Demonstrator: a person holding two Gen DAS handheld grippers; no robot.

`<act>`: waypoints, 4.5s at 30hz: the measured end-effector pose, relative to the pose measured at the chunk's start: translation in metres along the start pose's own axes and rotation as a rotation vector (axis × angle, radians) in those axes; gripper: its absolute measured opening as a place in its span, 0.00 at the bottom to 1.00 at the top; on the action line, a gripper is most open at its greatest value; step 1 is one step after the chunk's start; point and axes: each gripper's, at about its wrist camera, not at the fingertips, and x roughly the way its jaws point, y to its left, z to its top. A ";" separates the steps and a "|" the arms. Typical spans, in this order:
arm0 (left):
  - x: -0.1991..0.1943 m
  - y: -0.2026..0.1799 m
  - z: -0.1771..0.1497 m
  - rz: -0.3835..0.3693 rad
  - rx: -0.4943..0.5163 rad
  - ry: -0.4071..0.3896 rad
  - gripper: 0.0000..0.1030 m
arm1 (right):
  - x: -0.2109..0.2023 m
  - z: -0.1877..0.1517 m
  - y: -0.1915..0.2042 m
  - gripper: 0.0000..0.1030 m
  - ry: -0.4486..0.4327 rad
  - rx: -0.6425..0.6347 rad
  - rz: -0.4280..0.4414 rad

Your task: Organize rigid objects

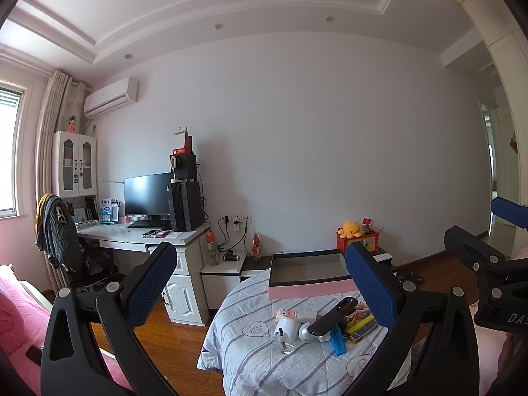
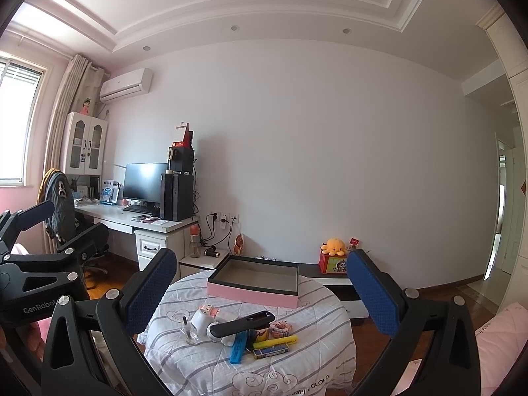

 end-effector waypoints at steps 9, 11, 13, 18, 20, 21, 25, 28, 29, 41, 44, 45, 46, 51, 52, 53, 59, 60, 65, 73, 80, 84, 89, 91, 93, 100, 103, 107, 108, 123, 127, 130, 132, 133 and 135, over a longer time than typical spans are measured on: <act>0.003 0.001 -0.003 0.007 0.007 0.011 1.00 | -0.003 0.001 0.001 1.00 0.008 0.000 -0.004; 0.004 0.000 -0.003 0.009 0.008 0.014 1.00 | -0.003 0.001 0.002 1.00 0.008 -0.001 -0.005; 0.005 -0.001 -0.003 0.009 0.013 0.017 1.00 | -0.003 0.001 0.002 1.00 0.010 0.001 -0.006; 0.008 0.000 -0.006 0.012 0.016 0.030 1.00 | 0.000 -0.002 0.000 1.00 0.019 0.002 -0.012; 0.013 0.001 -0.009 0.008 0.016 0.038 1.00 | 0.002 -0.005 -0.002 1.00 0.025 0.007 -0.015; 0.017 0.001 -0.012 0.003 0.016 0.046 1.00 | 0.004 -0.007 -0.004 1.00 0.028 0.013 -0.018; 0.033 0.001 -0.019 -0.012 0.007 0.069 1.00 | 0.015 -0.015 -0.013 1.00 0.054 0.031 -0.029; 0.047 -0.002 -0.026 -0.035 0.006 0.080 1.00 | 0.025 -0.022 -0.019 1.00 0.076 0.039 -0.036; 0.051 -0.004 -0.028 -0.045 0.009 0.084 1.00 | 0.029 -0.024 -0.022 1.00 0.084 0.041 -0.037; 0.145 -0.050 -0.099 -0.250 0.116 0.291 1.00 | 0.105 -0.082 -0.053 1.00 0.279 0.073 -0.008; 0.172 -0.065 -0.118 -0.277 0.151 0.359 1.00 | 0.124 -0.101 -0.062 1.00 0.333 0.096 -0.006; 0.185 -0.072 -0.125 -0.289 0.163 0.387 1.00 | 0.131 -0.106 -0.065 1.00 0.353 0.105 -0.006; 0.191 -0.075 -0.129 -0.299 0.168 0.400 1.00 | 0.137 -0.112 -0.067 1.00 0.368 0.113 -0.008; 0.238 -0.093 -0.154 -0.348 0.205 0.510 1.00 | 0.170 -0.132 -0.082 1.00 0.445 0.138 -0.012; 0.241 -0.096 -0.156 -0.353 0.210 0.522 1.00 | 0.174 -0.136 -0.085 1.00 0.453 0.141 -0.011; 0.248 -0.100 -0.160 -0.359 0.217 0.534 1.00 | 0.181 -0.140 -0.088 1.00 0.467 0.143 -0.013; 0.286 -0.119 -0.179 -0.406 0.267 0.617 1.00 | 0.211 -0.158 -0.100 1.00 0.520 0.167 -0.012; 0.292 -0.121 -0.182 -0.409 0.273 0.632 1.00 | 0.216 -0.160 -0.101 1.00 0.530 0.171 -0.010; 0.308 -0.121 -0.191 -0.433 0.279 0.682 0.99 | 0.234 -0.172 -0.107 1.00 0.563 0.179 -0.008; 0.322 -0.120 -0.198 -0.481 0.264 0.719 0.67 | 0.255 -0.180 -0.106 1.00 0.596 0.183 0.003; 0.323 -0.119 -0.196 -0.512 0.249 0.722 0.40 | 0.261 -0.184 -0.103 1.00 0.615 0.181 0.010; 0.322 -0.118 -0.193 -0.514 0.253 0.701 0.33 | 0.262 -0.185 -0.100 1.00 0.623 0.179 0.013; 0.323 -0.116 -0.186 -0.517 0.232 0.687 0.19 | 0.265 -0.185 -0.098 1.00 0.625 0.177 0.022; 0.326 -0.114 -0.185 -0.522 0.216 0.693 0.18 | 0.267 -0.186 -0.098 1.00 0.628 0.176 0.020; 0.327 -0.113 -0.185 -0.515 0.211 0.694 0.18 | 0.269 -0.187 -0.096 1.00 0.635 0.179 0.025; 0.325 -0.110 -0.180 -0.511 0.186 0.668 0.13 | 0.276 -0.188 -0.087 1.00 0.639 0.168 0.057; 0.324 -0.103 -0.174 -0.511 0.157 0.654 0.13 | 0.280 -0.189 -0.081 1.00 0.648 0.150 0.066; 0.321 -0.098 -0.171 -0.509 0.151 0.642 0.13 | 0.286 -0.192 -0.071 1.00 0.658 0.155 0.119; 0.321 -0.098 -0.172 -0.513 0.152 0.647 0.13 | 0.287 -0.193 -0.068 1.00 0.655 0.155 0.130; 0.326 -0.100 -0.180 -0.526 0.155 0.662 0.13 | 0.317 -0.203 -0.034 0.60 0.676 0.059 0.227; 0.327 -0.097 -0.177 -0.514 0.138 0.641 0.13 | 0.320 -0.200 -0.030 0.47 0.676 0.045 0.253; 0.328 -0.095 -0.172 -0.506 0.136 0.630 0.13 | 0.321 -0.200 -0.032 0.47 0.671 0.050 0.265; 0.330 -0.094 -0.169 -0.502 0.131 0.623 0.13 | 0.321 -0.197 -0.034 0.47 0.663 0.056 0.265; 0.331 -0.093 -0.166 -0.503 0.130 0.619 0.13 | 0.321 -0.196 -0.034 0.47 0.660 0.057 0.267; 0.333 -0.092 -0.161 -0.496 0.124 0.609 0.13 | 0.320 -0.191 -0.035 0.47 0.647 0.056 0.270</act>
